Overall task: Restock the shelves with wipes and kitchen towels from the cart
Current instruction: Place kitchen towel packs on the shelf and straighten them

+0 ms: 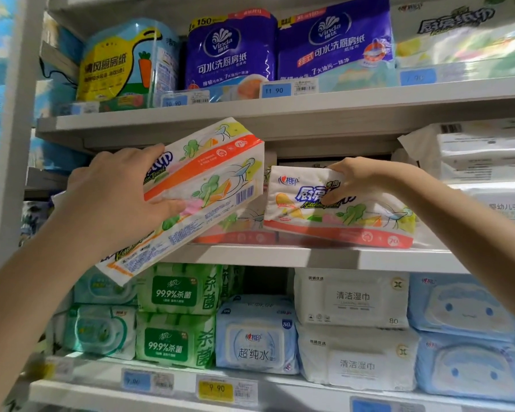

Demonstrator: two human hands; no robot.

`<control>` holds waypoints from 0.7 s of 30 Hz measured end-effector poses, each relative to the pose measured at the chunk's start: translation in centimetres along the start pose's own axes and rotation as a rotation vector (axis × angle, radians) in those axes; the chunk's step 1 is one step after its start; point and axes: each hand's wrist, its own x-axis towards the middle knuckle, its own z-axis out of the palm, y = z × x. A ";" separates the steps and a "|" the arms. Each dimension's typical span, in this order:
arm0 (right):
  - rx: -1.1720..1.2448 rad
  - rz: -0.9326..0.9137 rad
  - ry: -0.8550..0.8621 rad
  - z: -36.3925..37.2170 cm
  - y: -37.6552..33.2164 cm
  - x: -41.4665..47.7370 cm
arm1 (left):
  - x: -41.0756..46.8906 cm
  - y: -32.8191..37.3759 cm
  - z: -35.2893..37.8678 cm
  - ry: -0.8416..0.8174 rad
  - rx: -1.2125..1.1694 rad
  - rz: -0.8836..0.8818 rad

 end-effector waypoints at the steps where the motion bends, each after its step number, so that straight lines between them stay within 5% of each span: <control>1: -0.007 0.018 -0.021 -0.1 -0.3 -0.2 | 0.0 0.0 0.0 0.000 -0.001 -0.001; 5: -0.016 0.058 0.063 0.8 -3.1 0.2 | 0.1 0.2 0.1 0.009 0.031 0.018; 8: -0.139 -0.017 0.272 3.0 -5.5 1.5 | 0.0 0.5 0.6 0.015 0.025 0.031; 15: -0.315 -0.167 0.436 5.7 -6.2 1.7 | -0.2 0.3 1.8 -0.003 0.034 0.022; 21: -0.284 -0.218 0.349 5.1 -5.0 1.2 | -0.1 -1.0 1.9 0.018 0.037 0.026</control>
